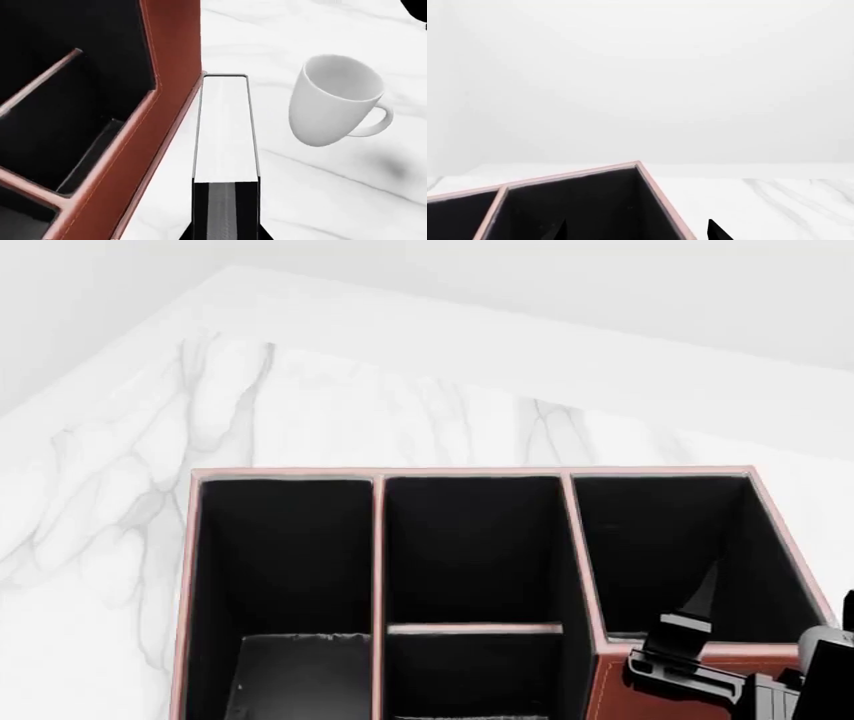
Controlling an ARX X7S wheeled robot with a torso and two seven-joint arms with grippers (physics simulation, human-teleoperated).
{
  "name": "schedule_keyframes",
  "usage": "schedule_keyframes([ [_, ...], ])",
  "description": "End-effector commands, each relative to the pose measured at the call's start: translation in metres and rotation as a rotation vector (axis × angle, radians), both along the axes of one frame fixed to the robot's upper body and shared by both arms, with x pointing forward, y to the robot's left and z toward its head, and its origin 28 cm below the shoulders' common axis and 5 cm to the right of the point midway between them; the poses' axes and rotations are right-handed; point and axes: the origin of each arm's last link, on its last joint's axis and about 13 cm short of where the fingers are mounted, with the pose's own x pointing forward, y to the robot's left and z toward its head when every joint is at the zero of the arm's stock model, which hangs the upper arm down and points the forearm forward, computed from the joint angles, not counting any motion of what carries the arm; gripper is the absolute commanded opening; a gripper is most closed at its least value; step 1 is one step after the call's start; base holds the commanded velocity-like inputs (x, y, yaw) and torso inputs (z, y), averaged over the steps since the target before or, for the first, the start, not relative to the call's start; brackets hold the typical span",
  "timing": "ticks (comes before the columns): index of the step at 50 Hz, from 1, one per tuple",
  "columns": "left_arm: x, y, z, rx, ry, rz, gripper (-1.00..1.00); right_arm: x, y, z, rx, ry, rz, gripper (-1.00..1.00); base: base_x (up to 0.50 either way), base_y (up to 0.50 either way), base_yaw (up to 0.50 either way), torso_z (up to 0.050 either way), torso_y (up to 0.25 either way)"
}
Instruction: Pick up the book and place it in the front compartment of the caddy.
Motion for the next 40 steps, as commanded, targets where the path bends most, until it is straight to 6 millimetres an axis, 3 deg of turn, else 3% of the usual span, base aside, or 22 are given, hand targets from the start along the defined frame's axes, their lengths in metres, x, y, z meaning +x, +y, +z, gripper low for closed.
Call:
schedule_keyframes([
  [1, 0.003, 0.003, 0.034, -0.054, -0.097, 0.000, -1.00, 0.000, 0.001, -0.001, -0.002, 0.003, 0.005, 1.00, 0.00, 0.00, 0.00, 0.000, 0.000],
  [17, 0.004, 0.002, 0.077, -0.026, -0.202, -0.082, -1.00, -0.001, 0.000, 0.002, -0.003, -0.003, 0.004, 1.00, 0.00, 0.00, 0.00, 0.000, 0.001],
  [33, 0.019, 0.000, 0.116, 0.003, -0.283, -0.130, -1.00, -0.003, 0.000, 0.001, -0.005, -0.006, 0.006, 1.00, 0.00, 0.00, 0.00, 0.000, 0.001],
  [40, 0.038, 0.001, 0.133, -0.019, -0.352, -0.084, -1.00, -0.002, -0.001, 0.001, -0.008, -0.004, 0.002, 1.00, 0.00, 0.00, 0.00, 0.000, 0.001],
])
